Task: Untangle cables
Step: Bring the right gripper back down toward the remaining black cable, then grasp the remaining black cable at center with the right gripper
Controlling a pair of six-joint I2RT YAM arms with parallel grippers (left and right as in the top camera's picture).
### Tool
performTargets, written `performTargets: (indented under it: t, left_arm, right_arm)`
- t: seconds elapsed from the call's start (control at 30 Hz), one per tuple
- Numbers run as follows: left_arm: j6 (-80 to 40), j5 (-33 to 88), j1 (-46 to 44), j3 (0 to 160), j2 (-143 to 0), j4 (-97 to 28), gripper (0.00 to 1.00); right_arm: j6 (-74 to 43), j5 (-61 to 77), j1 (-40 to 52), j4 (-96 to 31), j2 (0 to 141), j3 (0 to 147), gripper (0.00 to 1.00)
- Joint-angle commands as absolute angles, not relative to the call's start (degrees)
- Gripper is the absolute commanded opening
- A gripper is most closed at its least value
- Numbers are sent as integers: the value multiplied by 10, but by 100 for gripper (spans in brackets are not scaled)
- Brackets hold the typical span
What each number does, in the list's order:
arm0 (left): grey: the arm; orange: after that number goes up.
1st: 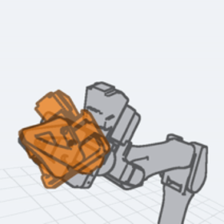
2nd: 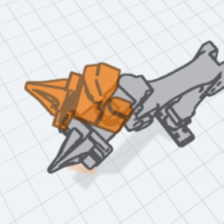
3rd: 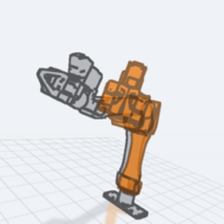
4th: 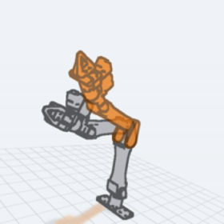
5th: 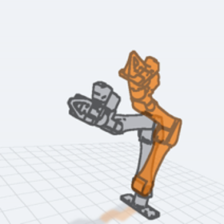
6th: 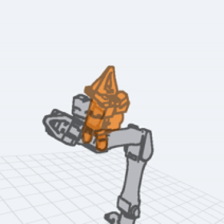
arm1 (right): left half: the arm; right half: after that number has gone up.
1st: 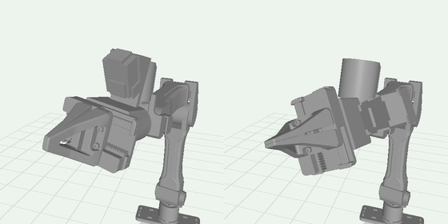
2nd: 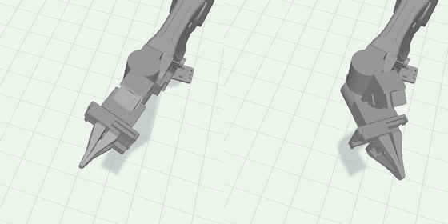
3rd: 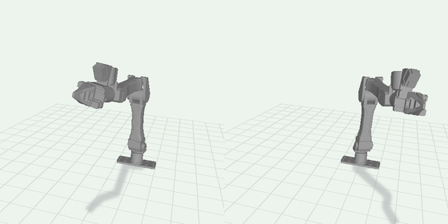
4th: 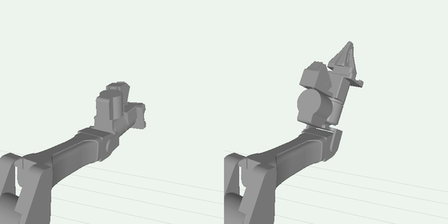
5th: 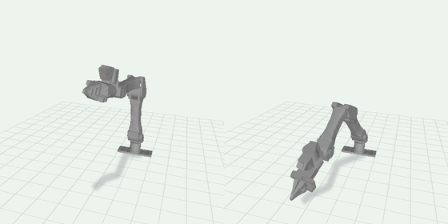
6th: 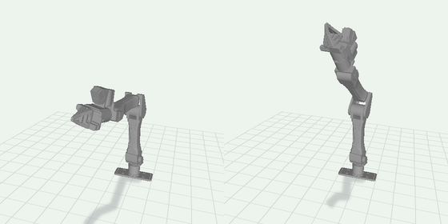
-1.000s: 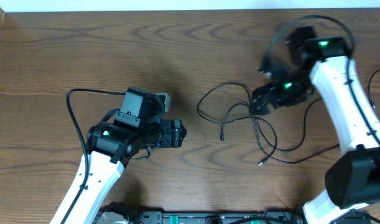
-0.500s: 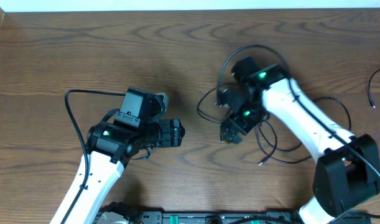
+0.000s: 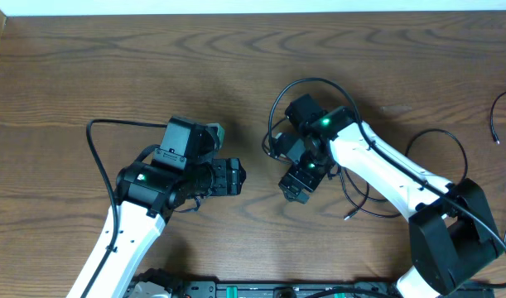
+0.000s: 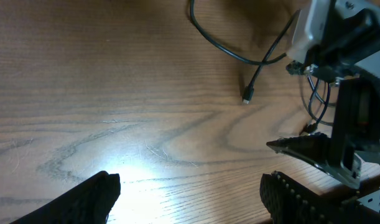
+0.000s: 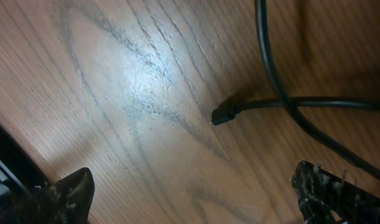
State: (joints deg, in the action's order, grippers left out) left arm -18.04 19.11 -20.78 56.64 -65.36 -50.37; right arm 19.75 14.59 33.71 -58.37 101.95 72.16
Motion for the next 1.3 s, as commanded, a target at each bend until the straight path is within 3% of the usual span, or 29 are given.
performTargets:
  t: [0.0,0.73,1.03,1.27]
  left_arm:
    - [-179,183,-206,576,-649,-505,78]
    - [-179,184,-206,576,-649,-505,78]
    - [-179,184,-206,576,-649,-505,78]
    - [-179,184,-206,576,-649,-505,78]
  right_arm:
    - [202,144,340,-575,1020,704,98]
    - [197,128,340,-505,1020,679,99]
    - [30,37,340,-383,1020,676,99]
    - [-175,4,342,-362,1020,676,99]
